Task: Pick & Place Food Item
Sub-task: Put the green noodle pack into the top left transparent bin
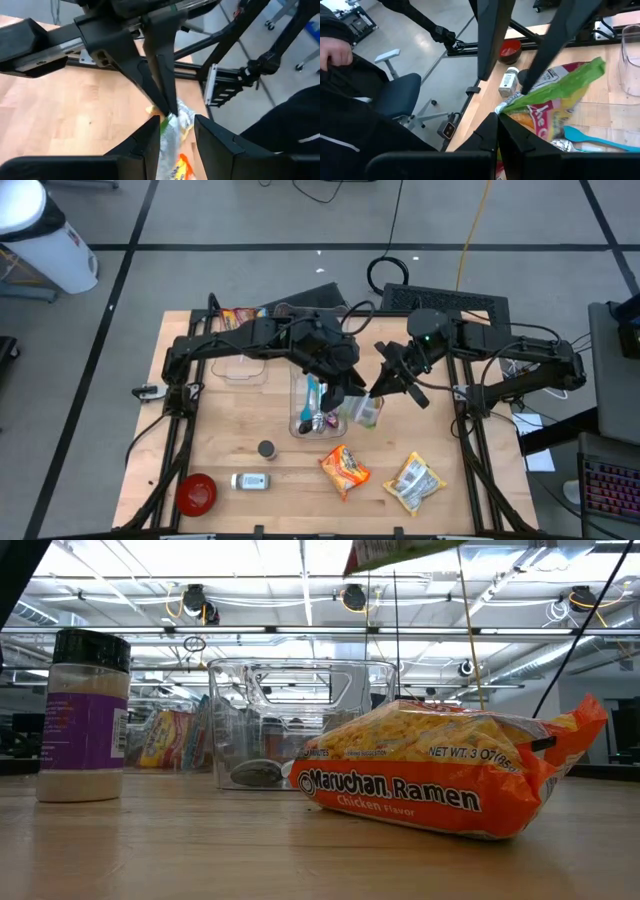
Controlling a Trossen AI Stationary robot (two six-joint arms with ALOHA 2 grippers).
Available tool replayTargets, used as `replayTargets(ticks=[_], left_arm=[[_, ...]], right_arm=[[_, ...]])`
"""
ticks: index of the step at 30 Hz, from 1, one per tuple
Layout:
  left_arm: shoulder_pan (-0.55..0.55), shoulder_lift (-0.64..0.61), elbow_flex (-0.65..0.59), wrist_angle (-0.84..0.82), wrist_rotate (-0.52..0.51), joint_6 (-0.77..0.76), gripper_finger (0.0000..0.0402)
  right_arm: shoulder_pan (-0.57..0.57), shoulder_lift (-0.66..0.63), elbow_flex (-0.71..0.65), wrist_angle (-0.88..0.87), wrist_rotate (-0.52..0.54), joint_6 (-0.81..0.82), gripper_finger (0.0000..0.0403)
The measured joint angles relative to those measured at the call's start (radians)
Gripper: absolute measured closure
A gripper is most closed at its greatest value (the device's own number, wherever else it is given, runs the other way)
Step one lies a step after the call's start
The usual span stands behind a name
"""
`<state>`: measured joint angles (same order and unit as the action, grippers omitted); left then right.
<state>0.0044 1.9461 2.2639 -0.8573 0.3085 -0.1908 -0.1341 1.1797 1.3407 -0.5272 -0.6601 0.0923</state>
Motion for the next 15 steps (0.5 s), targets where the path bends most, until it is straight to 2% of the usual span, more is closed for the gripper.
replayTargets(ticks=[6,15], left_arm=[[0.001,0.000,0.000,-0.011,-0.055,0.063,0.0242],[0.001,0.026,0.000,-0.031,-0.012,0.077,0.0205]], right_arm=[[0.008,0.000,0.000,0.026,-0.001,0.026,0.0403],[0.012,0.000,0.000,0.054,0.000,0.045,0.0403]])
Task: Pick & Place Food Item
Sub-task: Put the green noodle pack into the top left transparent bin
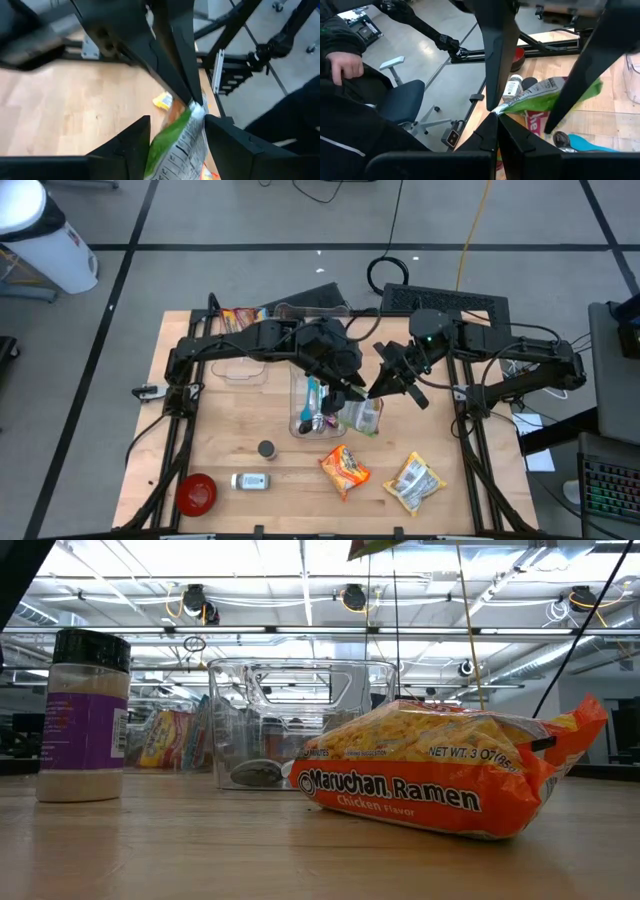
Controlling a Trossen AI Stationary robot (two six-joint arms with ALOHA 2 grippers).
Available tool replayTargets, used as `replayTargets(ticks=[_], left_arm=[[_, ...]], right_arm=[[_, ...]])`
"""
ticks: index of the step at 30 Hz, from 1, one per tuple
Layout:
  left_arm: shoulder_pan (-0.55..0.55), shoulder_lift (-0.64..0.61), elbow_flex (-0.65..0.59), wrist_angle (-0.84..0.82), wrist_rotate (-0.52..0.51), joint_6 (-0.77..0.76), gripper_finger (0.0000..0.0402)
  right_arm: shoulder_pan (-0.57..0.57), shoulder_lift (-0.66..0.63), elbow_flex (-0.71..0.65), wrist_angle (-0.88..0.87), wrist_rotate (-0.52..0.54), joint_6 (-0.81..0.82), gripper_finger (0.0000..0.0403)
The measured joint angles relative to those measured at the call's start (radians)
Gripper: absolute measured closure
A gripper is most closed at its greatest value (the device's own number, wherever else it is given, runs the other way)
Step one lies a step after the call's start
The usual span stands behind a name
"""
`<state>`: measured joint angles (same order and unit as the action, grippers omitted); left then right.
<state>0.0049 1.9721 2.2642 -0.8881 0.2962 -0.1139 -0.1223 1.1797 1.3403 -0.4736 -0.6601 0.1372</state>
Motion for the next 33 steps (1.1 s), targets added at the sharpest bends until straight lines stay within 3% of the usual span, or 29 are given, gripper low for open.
replayTargets(ticks=[6,20,27,33], left_arm=[[0.007,0.014,0.000,0.008,0.045,0.003,0.0226],[0.014,0.014,-0.001,0.040,0.115,-0.023,0.0392],[0.014,0.013,-0.002,0.065,0.117,0.018,0.0397],[0.025,-0.005,-0.001,0.047,0.113,-0.011,0.0398]], right_arm=[[0.000,0.000,0.000,-0.001,0.001,0.000,0.0403],[0.000,-0.001,0.000,-0.023,0.000,-0.002,0.0403],[0.000,-0.006,0.000,-0.021,-0.007,0.000,0.0398],[-0.015,-0.029,0.000,-0.006,0.010,0.000,0.0350]])
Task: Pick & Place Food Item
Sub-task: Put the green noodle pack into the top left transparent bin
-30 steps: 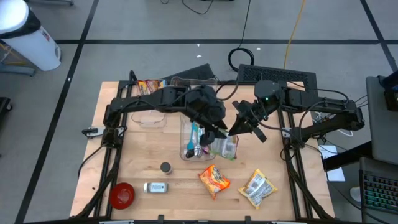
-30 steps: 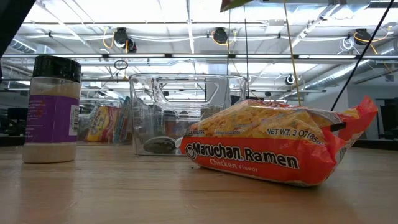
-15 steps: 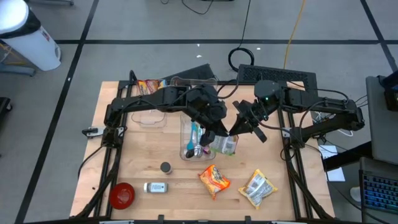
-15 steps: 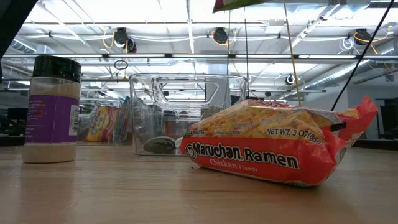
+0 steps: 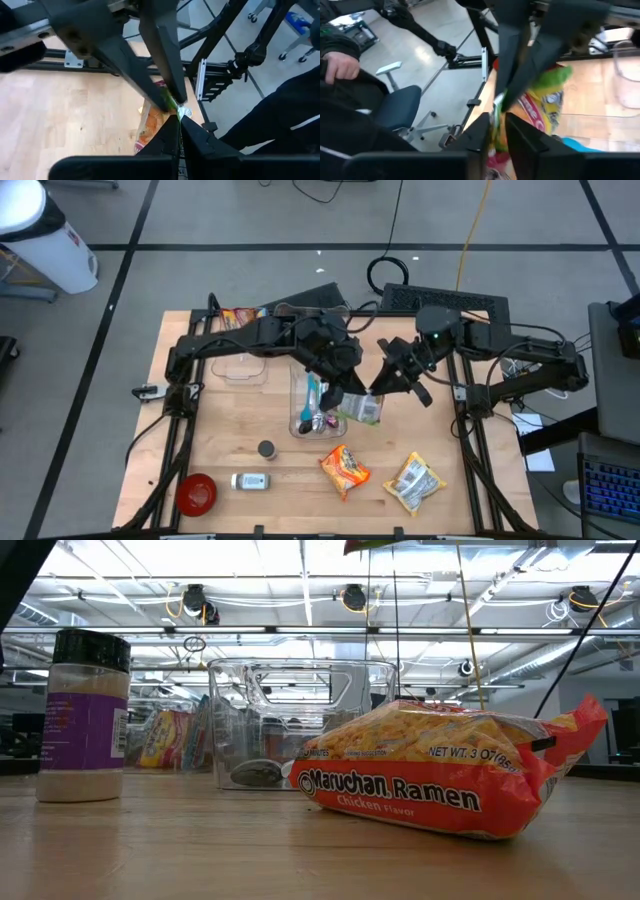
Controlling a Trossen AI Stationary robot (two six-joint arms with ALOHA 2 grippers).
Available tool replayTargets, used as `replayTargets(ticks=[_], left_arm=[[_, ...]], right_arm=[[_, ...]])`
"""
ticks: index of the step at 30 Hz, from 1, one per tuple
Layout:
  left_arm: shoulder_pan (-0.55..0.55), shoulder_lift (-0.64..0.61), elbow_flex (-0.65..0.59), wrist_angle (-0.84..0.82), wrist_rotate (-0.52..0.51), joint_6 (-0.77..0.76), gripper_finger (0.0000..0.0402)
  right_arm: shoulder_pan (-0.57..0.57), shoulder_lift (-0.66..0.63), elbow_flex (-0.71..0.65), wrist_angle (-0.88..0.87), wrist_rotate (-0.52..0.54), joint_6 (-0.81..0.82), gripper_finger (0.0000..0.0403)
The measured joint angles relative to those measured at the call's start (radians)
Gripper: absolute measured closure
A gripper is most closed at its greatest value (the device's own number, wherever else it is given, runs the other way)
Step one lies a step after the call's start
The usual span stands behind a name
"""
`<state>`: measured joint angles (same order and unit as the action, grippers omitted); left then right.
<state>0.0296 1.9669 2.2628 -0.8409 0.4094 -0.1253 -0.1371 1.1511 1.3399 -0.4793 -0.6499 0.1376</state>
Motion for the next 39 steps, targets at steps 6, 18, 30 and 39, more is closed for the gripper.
replayTargets(ticks=[6,18,30,39], left_arm=[[0.014,-0.054,0.000,-0.070,-0.039,0.000,0.0399],[0.047,-0.290,-0.007,-0.281,-0.297,-0.001,0.0400],[0.067,-0.650,-0.398,-0.305,-0.437,0.000,0.0401],[0.230,-0.963,-0.701,-0.309,-0.439,0.016,0.0401]], right_arm=[[-0.060,-0.038,-0.001,0.002,-0.002,0.036,0.0283],[-0.141,-0.111,-0.002,-0.008,0.134,0.087,0.0234],[-0.136,-0.115,-0.002,0.054,0.300,0.164,0.0238],[-0.127,-0.095,-0.085,0.252,0.400,0.313,0.0245]])
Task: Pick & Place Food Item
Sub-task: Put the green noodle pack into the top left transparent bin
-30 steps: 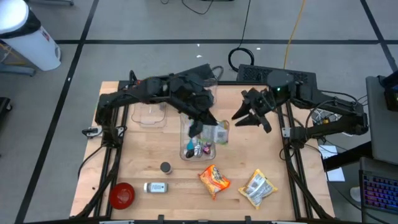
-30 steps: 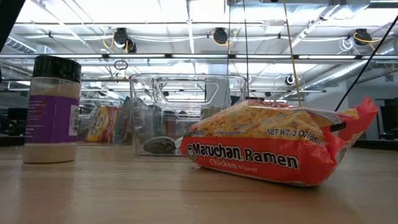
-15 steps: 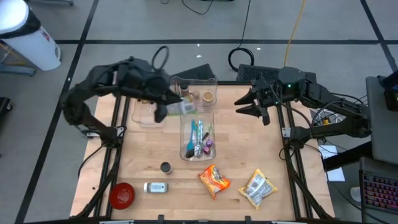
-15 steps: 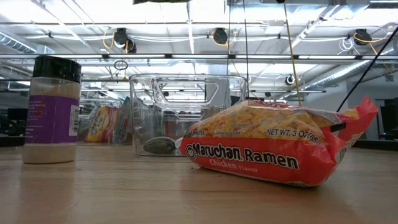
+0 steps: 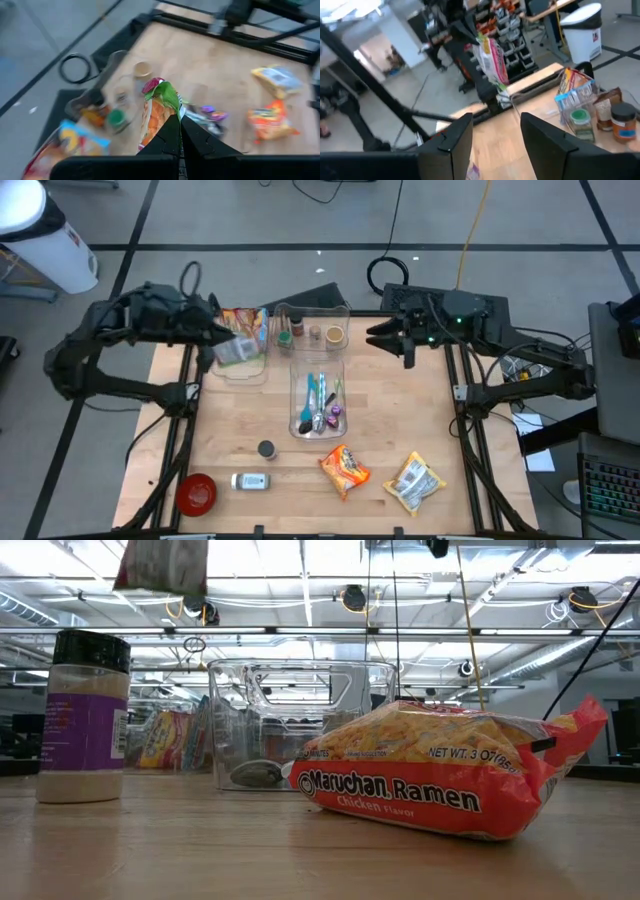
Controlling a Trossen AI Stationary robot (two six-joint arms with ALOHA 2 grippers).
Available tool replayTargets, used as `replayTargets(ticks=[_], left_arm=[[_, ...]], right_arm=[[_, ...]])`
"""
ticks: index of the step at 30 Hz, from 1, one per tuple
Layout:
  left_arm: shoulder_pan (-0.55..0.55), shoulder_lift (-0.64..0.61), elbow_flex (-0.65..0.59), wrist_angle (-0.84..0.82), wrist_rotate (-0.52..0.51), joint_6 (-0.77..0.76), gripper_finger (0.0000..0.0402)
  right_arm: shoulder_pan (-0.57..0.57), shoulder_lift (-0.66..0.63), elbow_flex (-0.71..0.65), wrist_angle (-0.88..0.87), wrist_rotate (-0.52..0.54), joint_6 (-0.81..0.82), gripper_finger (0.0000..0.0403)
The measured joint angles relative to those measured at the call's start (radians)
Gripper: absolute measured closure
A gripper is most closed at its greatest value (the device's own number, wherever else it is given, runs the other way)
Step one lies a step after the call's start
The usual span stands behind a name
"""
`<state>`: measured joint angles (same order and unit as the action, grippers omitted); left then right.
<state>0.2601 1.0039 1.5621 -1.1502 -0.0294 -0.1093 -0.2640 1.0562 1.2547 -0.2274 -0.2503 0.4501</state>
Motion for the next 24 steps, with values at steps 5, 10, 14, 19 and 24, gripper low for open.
replayTargets(ticks=[5,10,14,19,24], left_arm=[[0.145,-0.102,-0.120,0.002,-0.001,0.052,0.0401],[0.286,-0.117,-0.217,0.012,0.037,0.148,0.0401],[0.418,-0.112,-0.303,0.121,0.183,0.229,0.0401],[0.596,-0.095,-0.379,0.209,0.332,0.341,0.0401],[0.781,-0.033,-0.401,0.213,0.489,0.402,0.0401]], right_arm=[[0.038,0.002,-0.113,0.156,0.082,0.065,0.0244],[0.072,0.003,-0.229,0.285,0.145,0.111,0.0250],[0.082,0.002,-0.286,0.335,0.149,0.154,0.0252],[0.084,0.002,-0.308,0.334,0.147,0.170,0.0253],[0.074,0.001,-0.308,0.333,0.148,0.129,0.0253]])
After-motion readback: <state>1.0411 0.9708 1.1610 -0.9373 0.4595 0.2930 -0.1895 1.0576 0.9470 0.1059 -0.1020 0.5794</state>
